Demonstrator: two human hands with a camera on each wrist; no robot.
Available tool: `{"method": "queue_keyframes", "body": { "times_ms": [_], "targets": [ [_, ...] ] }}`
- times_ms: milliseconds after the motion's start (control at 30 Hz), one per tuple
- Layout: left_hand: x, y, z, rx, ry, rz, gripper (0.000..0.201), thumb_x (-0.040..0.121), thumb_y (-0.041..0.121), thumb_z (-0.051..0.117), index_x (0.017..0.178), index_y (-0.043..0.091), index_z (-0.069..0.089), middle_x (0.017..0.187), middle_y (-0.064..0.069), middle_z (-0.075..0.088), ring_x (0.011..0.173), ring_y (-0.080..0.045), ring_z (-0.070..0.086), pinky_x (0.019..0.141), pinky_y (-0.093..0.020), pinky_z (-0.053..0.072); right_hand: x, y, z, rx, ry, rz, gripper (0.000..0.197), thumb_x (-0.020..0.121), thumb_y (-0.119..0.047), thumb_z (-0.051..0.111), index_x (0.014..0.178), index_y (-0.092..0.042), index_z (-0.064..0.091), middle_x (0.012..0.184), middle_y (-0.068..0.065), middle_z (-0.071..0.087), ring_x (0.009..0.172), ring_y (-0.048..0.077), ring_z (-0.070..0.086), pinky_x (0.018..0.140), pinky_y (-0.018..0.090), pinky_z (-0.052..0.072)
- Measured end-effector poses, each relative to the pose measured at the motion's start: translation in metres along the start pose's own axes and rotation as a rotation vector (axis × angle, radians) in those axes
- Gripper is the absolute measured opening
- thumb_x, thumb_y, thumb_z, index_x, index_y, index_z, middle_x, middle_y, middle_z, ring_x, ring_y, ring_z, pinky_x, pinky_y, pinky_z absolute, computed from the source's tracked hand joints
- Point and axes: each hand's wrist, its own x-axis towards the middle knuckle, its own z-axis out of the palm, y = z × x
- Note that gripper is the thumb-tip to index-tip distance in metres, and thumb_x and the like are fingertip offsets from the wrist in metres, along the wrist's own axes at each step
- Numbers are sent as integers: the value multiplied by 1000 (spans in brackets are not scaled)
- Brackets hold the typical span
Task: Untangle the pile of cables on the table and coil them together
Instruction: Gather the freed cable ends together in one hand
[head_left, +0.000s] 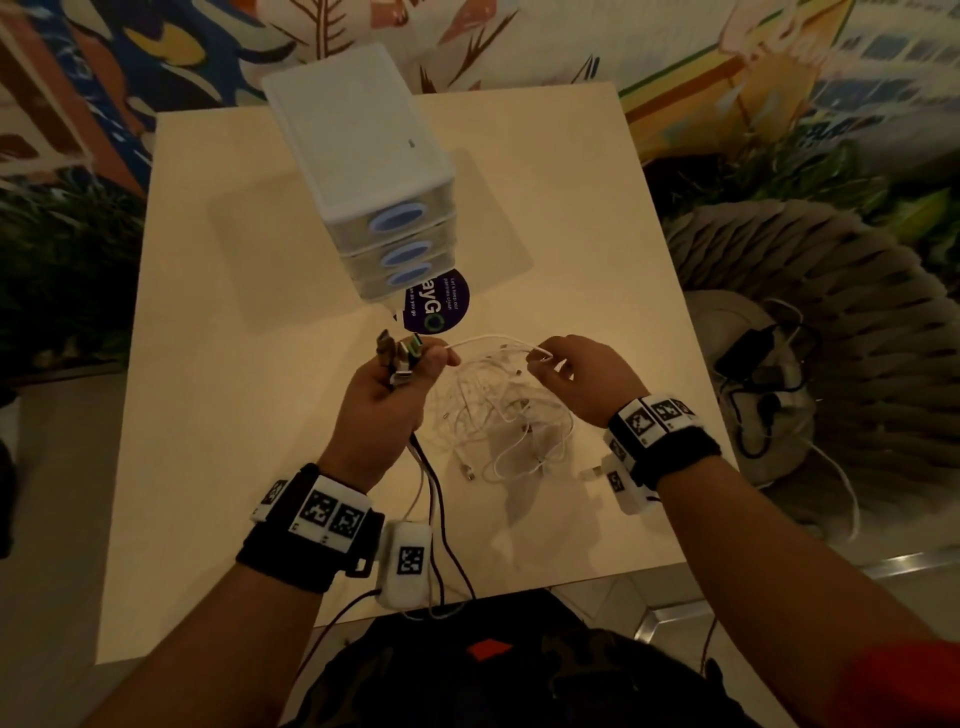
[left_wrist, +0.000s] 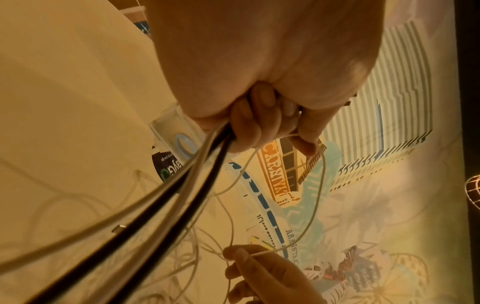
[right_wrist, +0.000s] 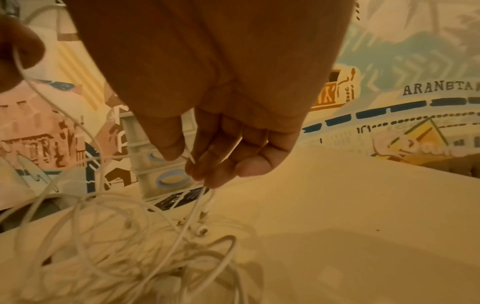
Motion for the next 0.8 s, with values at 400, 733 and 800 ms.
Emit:
{"method": "queue_keyframes", "body": {
  "times_ms": [400,733,800],
  "targets": [
    [-3,-4,0,221,41,-68,6,92,22,76,87,26,73,86,18,76,87,4,69,82,-12,49,-3,-30,-30,282,350,-124,34,107,-35,44,89,-24,71,81,-4,63,73,15,63,76,43,52],
    [8,-6,36,390,-109,5,12,91,29,77,100,35,71,96,20,76,96,2,69,90,-24,53,-8,-64,-51,515,206,-160,42,109,-39,37,78,-18,57,58,5,62,58,21,63,70,40,53],
    [11,-10,38,437,-135,-20,5,95,29,71,93,33,73,89,15,76,90,-2,70,88,-32,54,-10,-68,-50,574,185,-167,41,109,-37,39,82,-13,59,62,9,63,59,21,63,68,40,52]
  ]
}}
